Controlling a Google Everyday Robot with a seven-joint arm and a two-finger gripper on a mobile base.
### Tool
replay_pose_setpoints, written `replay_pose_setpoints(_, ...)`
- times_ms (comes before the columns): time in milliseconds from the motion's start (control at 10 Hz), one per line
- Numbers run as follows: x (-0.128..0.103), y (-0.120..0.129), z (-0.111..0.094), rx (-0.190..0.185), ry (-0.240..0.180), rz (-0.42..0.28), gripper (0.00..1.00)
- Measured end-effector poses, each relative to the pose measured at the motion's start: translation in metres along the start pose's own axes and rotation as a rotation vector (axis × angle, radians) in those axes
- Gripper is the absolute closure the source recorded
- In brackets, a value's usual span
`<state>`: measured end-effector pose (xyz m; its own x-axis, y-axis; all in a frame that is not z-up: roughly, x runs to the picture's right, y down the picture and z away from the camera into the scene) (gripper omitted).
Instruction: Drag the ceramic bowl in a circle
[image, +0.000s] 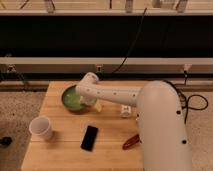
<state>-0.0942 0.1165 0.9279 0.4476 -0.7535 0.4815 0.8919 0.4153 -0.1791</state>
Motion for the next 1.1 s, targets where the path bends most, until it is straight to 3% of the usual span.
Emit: replay_pose_setpoints(1100,-0.0011,-0.0019,0.0023,0.000,-0.001,-0.029,0.20)
